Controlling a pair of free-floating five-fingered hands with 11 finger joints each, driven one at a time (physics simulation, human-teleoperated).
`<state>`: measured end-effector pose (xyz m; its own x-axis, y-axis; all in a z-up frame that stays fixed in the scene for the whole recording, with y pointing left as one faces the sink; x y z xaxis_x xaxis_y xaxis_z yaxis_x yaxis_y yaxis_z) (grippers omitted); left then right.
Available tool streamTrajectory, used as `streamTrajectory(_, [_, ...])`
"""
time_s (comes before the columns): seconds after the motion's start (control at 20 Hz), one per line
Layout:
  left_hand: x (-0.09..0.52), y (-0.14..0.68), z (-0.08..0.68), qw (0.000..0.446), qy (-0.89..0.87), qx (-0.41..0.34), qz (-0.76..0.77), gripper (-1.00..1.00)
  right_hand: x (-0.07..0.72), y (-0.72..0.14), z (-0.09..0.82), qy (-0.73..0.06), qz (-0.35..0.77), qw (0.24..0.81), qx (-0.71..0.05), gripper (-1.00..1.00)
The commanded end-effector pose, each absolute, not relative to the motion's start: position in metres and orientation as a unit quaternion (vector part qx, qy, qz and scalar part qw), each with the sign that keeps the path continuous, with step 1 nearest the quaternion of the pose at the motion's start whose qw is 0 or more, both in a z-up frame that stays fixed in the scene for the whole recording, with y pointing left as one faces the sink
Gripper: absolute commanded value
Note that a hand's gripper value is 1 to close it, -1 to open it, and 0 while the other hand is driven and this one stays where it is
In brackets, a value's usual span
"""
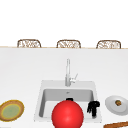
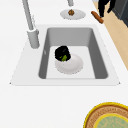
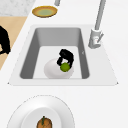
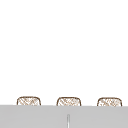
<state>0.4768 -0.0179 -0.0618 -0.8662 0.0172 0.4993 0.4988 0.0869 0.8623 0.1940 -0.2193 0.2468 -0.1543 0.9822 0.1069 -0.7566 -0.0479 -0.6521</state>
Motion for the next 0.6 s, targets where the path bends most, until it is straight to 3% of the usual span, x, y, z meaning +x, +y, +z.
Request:
streamTrajectory(0.0, [0.482, -0.029, -0.092, 0.177, -0.728, -0.165, -0.642, 1.00, 0.194, -0.219, 0.247, -0.298, 0.699, 0.622, -0.189, 0.00])
streamTrajectory(0.4, [0.489, -0.001, -0.109, 0.166, -0.747, -0.205, -0.610, 1.00, 0.194, -0.219, 0.247, -0.298, 0.699, 0.622, -0.189, 0.00])
streamTrajectory(0.45, [0.485, 0.001, -0.099, 0.162, -0.753, -0.206, -0.604, -1.00, 0.194, -0.219, 0.247, -0.298, 0.699, 0.622, -0.189, 0.00])
streamTrajectory(0.55, [0.478, 0.005, -0.071, 0.161, -0.751, -0.192, -0.610, -1.00, 0.194, -0.219, 0.247, -0.298, 0.699, 0.622, -0.189, 0.00])
